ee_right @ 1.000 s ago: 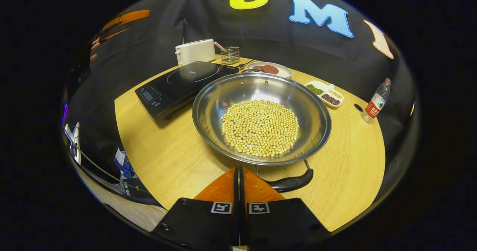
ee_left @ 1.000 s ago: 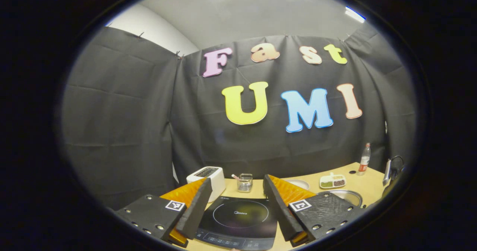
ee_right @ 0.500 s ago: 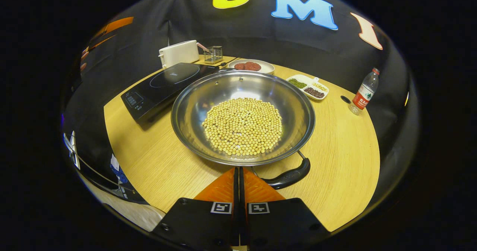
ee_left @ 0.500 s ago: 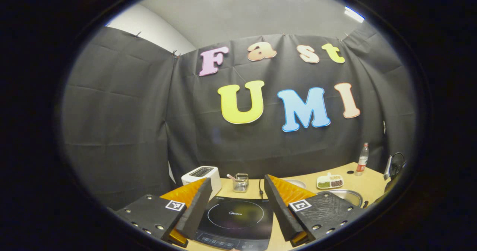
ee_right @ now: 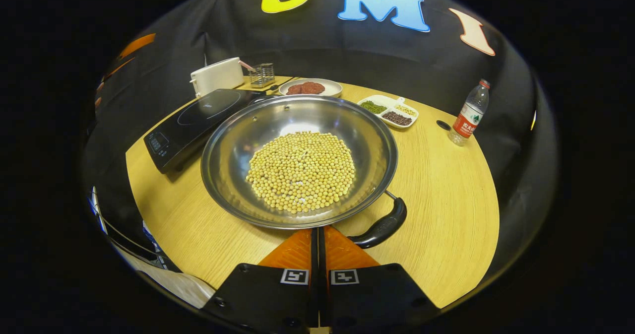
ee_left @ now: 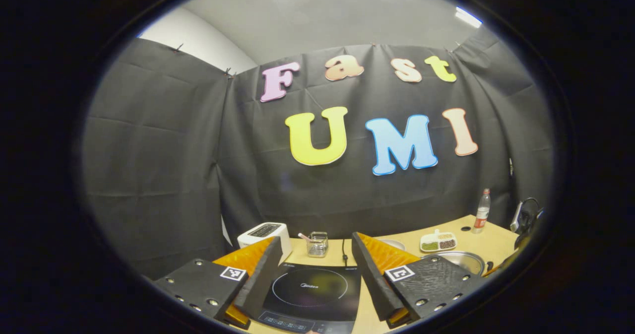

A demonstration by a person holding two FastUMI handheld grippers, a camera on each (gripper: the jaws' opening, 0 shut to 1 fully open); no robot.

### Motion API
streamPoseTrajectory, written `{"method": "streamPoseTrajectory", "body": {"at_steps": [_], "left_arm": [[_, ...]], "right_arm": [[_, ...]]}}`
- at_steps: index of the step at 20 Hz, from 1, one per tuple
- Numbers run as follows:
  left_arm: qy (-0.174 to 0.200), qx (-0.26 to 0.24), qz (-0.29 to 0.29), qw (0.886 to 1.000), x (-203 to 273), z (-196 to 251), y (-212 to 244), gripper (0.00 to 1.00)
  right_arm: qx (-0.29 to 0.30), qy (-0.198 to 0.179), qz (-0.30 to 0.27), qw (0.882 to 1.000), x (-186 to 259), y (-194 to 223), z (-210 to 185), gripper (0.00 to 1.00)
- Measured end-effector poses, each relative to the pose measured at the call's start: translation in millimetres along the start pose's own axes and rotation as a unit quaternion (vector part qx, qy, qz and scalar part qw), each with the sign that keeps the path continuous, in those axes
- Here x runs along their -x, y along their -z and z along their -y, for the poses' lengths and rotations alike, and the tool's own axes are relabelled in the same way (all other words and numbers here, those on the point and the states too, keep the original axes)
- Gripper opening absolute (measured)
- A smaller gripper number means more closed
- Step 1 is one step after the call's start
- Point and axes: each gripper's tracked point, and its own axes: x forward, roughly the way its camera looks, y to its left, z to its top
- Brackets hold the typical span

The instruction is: First push the handle of the pot to place it horizontally, then grasp the pot with both hands and set it on the induction cooktop.

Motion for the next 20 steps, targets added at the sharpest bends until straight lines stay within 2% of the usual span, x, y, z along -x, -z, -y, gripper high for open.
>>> {"method": "streamPoseTrajectory", "body": {"at_steps": [18,20], "left_arm": [[-0.029,-0.012,-0.022,0.999,0.0,23.9,10.4,0.84],[-0.03,-0.015,-0.024,0.999,1.9,29.2,11.6,0.84]], "right_arm": [[-0.039,0.036,0.002,0.999,-28.4,-20.1,64.8,0.0],[-0.049,0.034,0.005,0.998,-31.0,-22.4,68.5,0.02]]}}
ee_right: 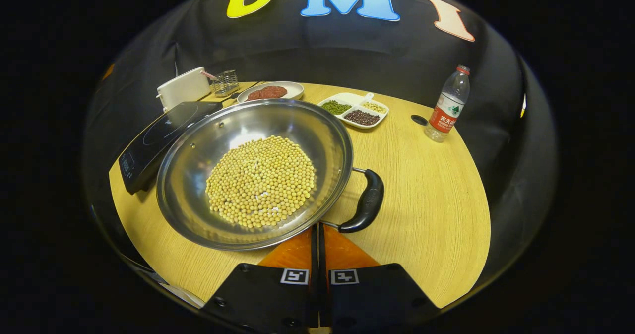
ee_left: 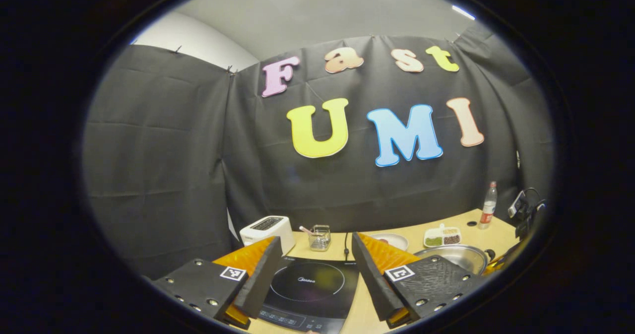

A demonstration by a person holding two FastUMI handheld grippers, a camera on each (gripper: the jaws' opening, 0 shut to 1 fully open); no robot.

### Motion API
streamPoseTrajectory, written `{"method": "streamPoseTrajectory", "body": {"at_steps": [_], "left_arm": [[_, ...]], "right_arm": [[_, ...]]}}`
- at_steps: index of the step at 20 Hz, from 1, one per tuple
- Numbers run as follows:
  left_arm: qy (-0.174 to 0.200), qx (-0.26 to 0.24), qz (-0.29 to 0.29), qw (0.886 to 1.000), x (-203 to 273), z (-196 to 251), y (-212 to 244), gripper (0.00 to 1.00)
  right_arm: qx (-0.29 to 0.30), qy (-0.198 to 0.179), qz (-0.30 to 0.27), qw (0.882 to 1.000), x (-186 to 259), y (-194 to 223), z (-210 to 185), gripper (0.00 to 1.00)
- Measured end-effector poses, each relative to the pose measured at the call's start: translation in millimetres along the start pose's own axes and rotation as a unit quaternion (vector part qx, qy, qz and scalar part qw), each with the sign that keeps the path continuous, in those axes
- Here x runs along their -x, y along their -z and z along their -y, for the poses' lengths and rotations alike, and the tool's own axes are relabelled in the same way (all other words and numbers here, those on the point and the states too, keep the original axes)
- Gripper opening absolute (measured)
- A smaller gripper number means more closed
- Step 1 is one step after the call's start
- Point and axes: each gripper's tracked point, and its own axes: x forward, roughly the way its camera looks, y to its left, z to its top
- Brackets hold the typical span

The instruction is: First push the handle of the pot to place it horizontally, then grasp the pot with both hands and set it on the induction cooktop.

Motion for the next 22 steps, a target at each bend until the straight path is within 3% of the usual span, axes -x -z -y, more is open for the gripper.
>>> {"method": "streamPoseTrajectory", "body": {"at_steps": [10,16,20,22], "left_arm": [[0.007,0.003,-0.012,1.0,-1.2,45.6,14.6,0.84],[0.055,-0.001,-0.022,0.998,-20.3,69.5,27.2,0.84],[0.098,0.001,-0.021,0.995,-37.9,80.4,33.0,0.84],[0.119,0.007,-0.024,0.993,-49.0,87.2,38.1,0.86]], "right_arm": [[-0.008,-0.002,0.024,1.0,4.9,-3.5,14.0,0.02],[-0.013,0.034,0.082,0.996,36.4,-22.0,19.3,0.04],[-0.045,0.071,0.139,0.987,63.0,-50.9,24.3,0.42],[-0.06,0.099,0.163,0.98,74.4,-63.6,32.5,0.77]]}}
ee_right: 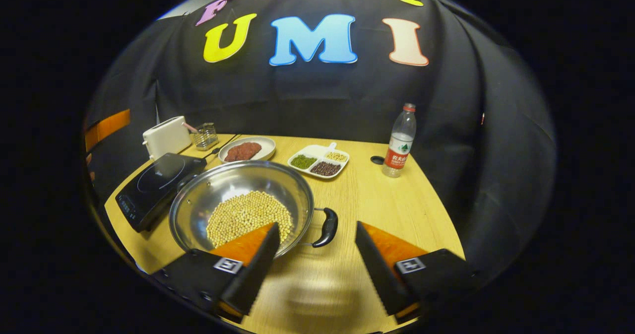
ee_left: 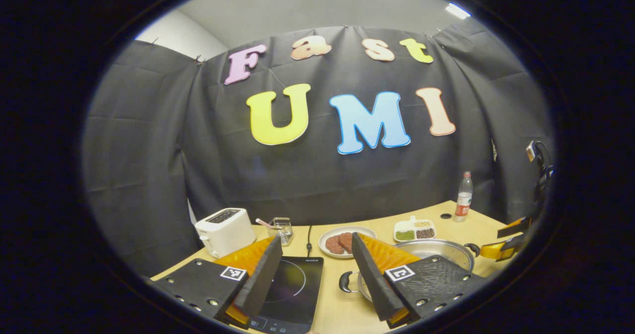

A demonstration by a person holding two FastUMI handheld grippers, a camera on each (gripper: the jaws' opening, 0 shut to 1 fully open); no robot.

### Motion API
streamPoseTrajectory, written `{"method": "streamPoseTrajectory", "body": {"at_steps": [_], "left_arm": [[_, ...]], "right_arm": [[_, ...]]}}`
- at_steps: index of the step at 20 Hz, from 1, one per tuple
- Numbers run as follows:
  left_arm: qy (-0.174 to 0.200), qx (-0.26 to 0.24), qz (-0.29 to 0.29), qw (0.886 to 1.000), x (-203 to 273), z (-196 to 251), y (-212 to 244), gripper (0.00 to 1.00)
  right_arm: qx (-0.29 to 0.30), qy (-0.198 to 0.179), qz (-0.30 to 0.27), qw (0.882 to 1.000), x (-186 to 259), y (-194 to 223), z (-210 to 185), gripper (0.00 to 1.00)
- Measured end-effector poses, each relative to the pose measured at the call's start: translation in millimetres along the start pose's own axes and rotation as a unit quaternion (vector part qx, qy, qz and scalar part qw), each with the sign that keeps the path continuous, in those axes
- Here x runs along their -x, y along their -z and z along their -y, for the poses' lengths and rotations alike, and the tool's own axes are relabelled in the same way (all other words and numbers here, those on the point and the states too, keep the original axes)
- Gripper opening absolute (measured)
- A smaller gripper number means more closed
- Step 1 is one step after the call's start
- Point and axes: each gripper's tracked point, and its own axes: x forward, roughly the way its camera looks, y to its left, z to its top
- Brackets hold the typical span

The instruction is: First push the handle of the pot to place it horizontally, then grasp the pot with both hands and set it on the induction cooktop.

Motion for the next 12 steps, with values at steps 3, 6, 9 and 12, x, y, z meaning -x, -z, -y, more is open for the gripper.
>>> {"method": "streamPoseTrajectory", "body": {"at_steps": [3,6,9,12], "left_arm": [[0.046,0.008,-0.021,0.999,-17.1,12.3,15.1,0.84],[0.07,0.011,-0.04,0.997,-33.4,18.1,30.9,0.86],[0.086,0.014,-0.062,0.994,-47.4,28.1,52.3,0.86],[0.099,0.02,-0.085,0.991,-62.6,39.1,75.2,0.86]], "right_arm": [[-0.021,0.034,0.027,0.999,7.5,-18.6,6.4,0.94],[-0.031,0.047,0.031,0.998,6.0,-21.0,4.9,0.97],[-0.028,0.051,0.021,0.998,-2.0,-17.8,3.4,0.97],[-0.024,0.053,0.016,0.998,-9.9,-16.4,1.8,0.96]]}}
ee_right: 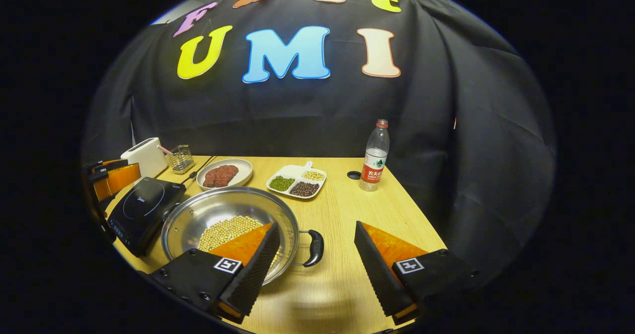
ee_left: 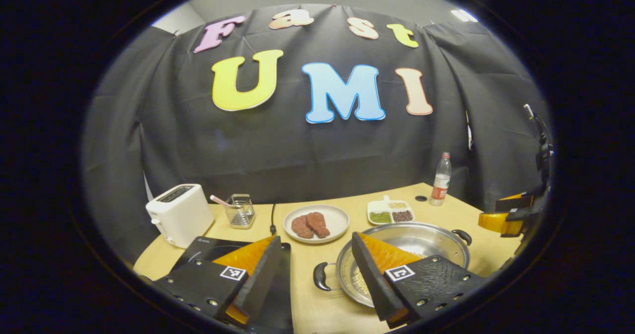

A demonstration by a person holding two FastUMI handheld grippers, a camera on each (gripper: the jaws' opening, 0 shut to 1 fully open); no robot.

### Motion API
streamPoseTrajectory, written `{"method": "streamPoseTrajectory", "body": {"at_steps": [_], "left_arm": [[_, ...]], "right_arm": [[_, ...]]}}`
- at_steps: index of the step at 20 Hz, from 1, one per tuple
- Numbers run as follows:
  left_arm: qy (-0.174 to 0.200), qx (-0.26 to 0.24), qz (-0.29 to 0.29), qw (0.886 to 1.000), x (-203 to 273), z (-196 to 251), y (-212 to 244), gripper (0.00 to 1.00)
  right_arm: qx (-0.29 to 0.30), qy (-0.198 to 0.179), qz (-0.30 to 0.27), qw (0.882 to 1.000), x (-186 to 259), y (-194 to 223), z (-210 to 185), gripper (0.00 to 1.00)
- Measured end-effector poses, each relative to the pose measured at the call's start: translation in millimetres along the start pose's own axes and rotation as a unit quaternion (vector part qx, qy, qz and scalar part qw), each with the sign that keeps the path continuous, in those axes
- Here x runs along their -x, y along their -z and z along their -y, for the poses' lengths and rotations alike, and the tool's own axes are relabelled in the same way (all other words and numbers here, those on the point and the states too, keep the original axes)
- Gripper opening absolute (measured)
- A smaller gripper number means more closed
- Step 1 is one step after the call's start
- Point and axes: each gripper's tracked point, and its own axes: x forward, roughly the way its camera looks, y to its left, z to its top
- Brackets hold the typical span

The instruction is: First push the handle of the pot to place it horizontally, then grasp the pot with both hands and set it on the induction cooktop.

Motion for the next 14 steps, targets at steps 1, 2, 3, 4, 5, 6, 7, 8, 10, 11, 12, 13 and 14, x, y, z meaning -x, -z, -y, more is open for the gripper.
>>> {"method": "streamPoseTrajectory", "body": {"at_steps": [1,2,3,4,5,6,7,8,10,11,12,13,14], "left_arm": [[0.003,0.001,-0.008,1.0,-5.2,2.1,7.2,0.86],[0.005,0.001,-0.015,1.0,-10.3,3.3,12.6,0.86],[0.006,0.0,-0.02,1.0,-15.7,3.4,17.7,0.84],[0.007,-0.002,-0.024,1.0,-18.3,3.7,21.2,0.84],[0.007,-0.004,-0.03,1.0,-22.8,3.3,26.3,0.86],[0.007,-0.002,-0.037,0.999,-29.0,3.4,32.9,0.84],[0.008,0.002,-0.045,0.999,-35.8,2.7,41.2,0.84],[0.008,0.006,-0.056,0.998,-41.5,3.2,49.3,0.84],[0.006,0.013,-0.074,0.997,-49.3,2.7,63.8,0.84],[0.004,0.014,-0.081,0.997,-52.3,1.7,70.0,0.84],[0.003,0.014,-0.088,0.996,-54.5,1.8,75.4,0.86],[0.003,0.014,-0.095,0.995,-56.3,3.0,82.5,0.86],[0.003,0.014,-0.104,0.994,-58.0,3.6,89.3,0.86]], "right_arm": [[0.001,0.001,-0.003,1.0,-3.0,1.8,-1.2,0.96],[0.003,-0.001,-0.005,1.0,-5.7,2.9,-2.6,0.96],[0.004,-0.002,-0.006,1.0,-6.7,3.3,-3.3,0.96],[0.007,-0.001,-0.008,1.0,-10.0,4.5,-2.8,0.96],[0.009,0.0,-0.011,1.0,-12.3,6.3,-2.5,0.97],[0.009,-0.001,-0.015,1.0,-15.0,7.9,-3.2,0.97],[0.009,0.0,-0.018,1.0,-17.5,9.7,-3.2,0.97],[0.008,0.0,-0.024,1.0,-21.7,12.5,-3.4,0.97],[0.002,0.002,-0.035,0.999,-28.7,18.6,-2.1,0.97],[-0.002,0.002,-0.042,0.999,-32.3,22.3,-2.3,0.98],[-0.005,0.002,-0.049,0.999,-36.3,26.8,-2.5,0.97],[-0.008,0.002,-0.055,0.998,-40.3,30.5,-2.5,0.97],[-0.009,0.002,-0.06,0.998,-43.9,33.8,-2.7,0.97]]}}
